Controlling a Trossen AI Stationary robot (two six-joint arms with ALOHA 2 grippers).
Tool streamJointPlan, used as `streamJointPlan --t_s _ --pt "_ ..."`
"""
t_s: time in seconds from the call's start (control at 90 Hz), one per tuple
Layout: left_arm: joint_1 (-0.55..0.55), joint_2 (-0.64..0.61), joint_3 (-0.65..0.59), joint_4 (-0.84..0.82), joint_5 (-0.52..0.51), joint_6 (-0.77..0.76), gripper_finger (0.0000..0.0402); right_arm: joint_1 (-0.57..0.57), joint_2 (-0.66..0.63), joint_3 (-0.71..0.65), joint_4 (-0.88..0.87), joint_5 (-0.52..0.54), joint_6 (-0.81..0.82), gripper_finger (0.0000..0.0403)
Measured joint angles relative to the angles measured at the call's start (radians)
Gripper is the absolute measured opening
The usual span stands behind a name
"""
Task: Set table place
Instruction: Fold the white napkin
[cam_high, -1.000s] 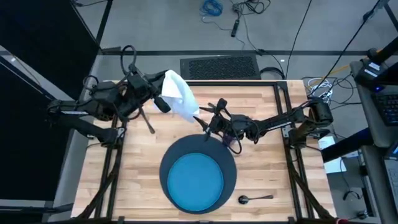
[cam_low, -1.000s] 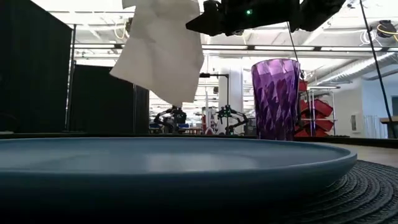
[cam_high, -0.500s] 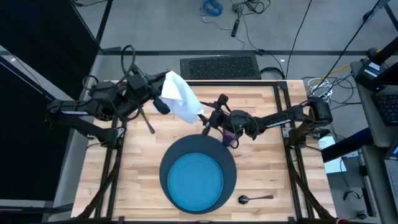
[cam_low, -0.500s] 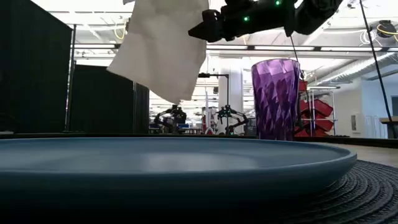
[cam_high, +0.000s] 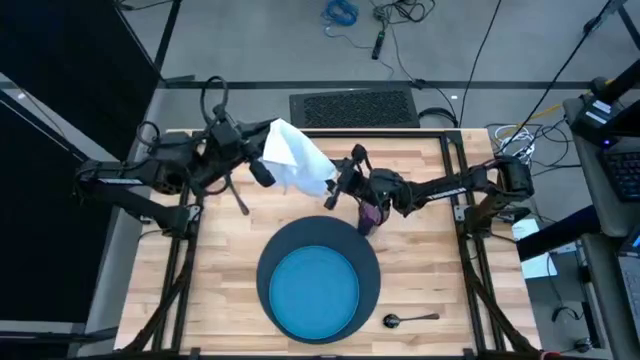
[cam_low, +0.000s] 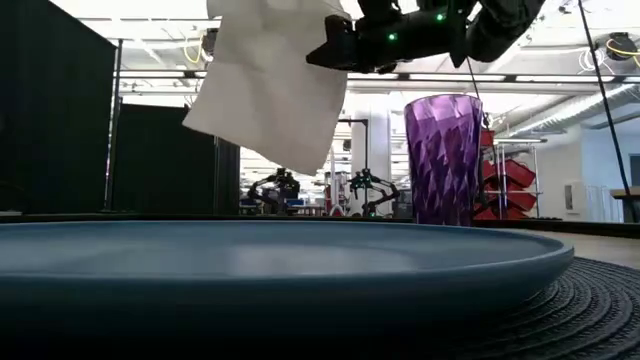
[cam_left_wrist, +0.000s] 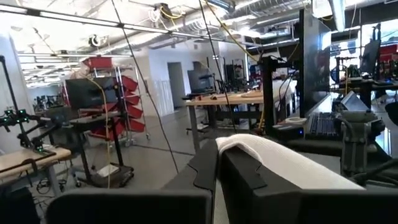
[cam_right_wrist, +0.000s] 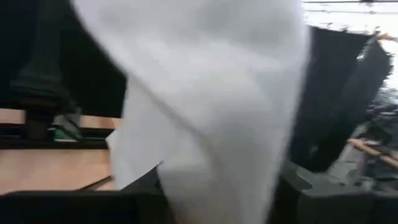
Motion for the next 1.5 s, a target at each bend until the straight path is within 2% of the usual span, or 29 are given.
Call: streamJointPlan --t_s 0.122,0.267,0.367,1.122,1.5 --pt "0.000 0.000 0.000 -0.010 0.000 0.000 0.0000 -0.006 0.000 0.000 -0.016 -0.001 -0.008 0.0092" --pt "0.000 0.000 0.000 -0.023 0.001 0.000 0.0000 -0.005 0.000 0.000 -0.025 -0.001 -0.064 0.0016" --pt "0.000 0.000 0.000 -0.033 0.001 0.000 0.0000 -0.005 0.000 0.000 -0.036 -0.001 -0.090 0.0004" --pt "0.000 0.000 0.000 -0.050 0.024 0.001 0.0000 -0.004 0.000 0.000 -0.005 -0.004 -0.094 0.0001" --pt "0.000 0.000 0.000 -0.142 0.117 0.009 0.0005 -0.004 0.000 0.000 -0.046 -0.007 -0.094 0.0000"
